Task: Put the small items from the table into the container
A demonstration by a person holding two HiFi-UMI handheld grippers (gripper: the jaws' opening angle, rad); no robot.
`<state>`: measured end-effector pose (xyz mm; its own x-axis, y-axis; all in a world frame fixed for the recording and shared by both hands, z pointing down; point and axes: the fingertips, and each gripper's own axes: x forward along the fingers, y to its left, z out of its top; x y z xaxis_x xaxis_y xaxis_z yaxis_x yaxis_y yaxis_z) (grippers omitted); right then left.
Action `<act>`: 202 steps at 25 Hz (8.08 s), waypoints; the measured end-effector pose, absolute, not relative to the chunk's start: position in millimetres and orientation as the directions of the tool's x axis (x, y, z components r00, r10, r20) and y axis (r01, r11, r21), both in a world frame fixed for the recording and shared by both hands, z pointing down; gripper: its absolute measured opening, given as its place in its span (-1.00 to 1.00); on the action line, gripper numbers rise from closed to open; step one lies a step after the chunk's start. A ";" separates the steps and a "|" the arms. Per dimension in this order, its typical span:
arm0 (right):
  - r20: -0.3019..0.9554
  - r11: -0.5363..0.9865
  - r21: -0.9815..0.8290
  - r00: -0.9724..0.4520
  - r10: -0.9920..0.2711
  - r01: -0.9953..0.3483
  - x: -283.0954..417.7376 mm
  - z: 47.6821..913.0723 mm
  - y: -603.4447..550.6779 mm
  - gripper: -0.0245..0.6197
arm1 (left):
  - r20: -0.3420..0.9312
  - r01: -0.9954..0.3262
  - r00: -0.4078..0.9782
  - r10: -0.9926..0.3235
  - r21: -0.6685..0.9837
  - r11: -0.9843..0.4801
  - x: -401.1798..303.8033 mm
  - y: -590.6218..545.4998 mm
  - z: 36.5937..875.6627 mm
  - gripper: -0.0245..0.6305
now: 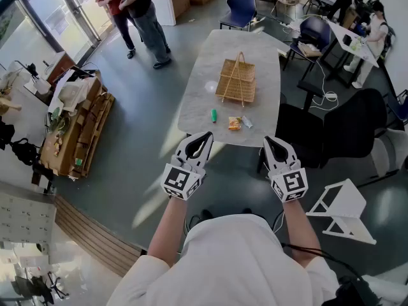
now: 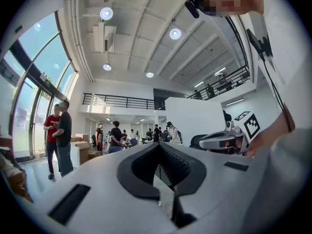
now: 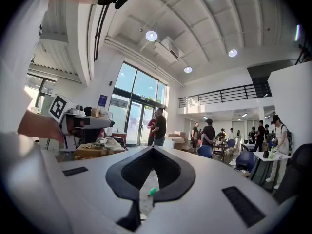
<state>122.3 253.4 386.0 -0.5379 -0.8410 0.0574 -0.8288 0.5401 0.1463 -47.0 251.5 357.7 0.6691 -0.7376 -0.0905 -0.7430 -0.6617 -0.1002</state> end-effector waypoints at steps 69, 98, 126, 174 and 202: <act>0.142 0.590 0.065 -0.578 -0.804 -0.805 126.5 431.2 10.4 -0.60 | -0.015 -0.702 0.711 -0.703 -0.080 -0.708 -35.3 -12.6 402.6 -0.91; 0.486 0.634 -0.097 -0.592 -0.643 -0.767 118.9 600.1 -85.7 -0.60 | 0.201 -0.749 0.656 -0.728 0.050 -0.661 -51.8 -113.9 541.6 -0.91; 0.878 0.544 -0.248 -0.424 -0.223 -0.802 78.2 862.2 -34.9 -0.48 | 0.361 -0.807 0.583 -0.728 0.156 -0.570 -90.6 -68.3 644.2 -0.91; 0.623 0.535 -0.143 -0.495 -0.605 -0.833 164.1 601.2 -270.8 -0.48 | 0.130 -0.744 0.664 -0.736 0.022 -0.667 -19.2 -214.7 478.6 -0.91; 0.593 0.545 -0.142 -0.512 -0.621 -0.826 156.5 594.9 -259.8 -0.23 | 0.129 -0.734 0.673 -0.729 -0.005 -0.679 -16.7 -200.0 475.9 -0.91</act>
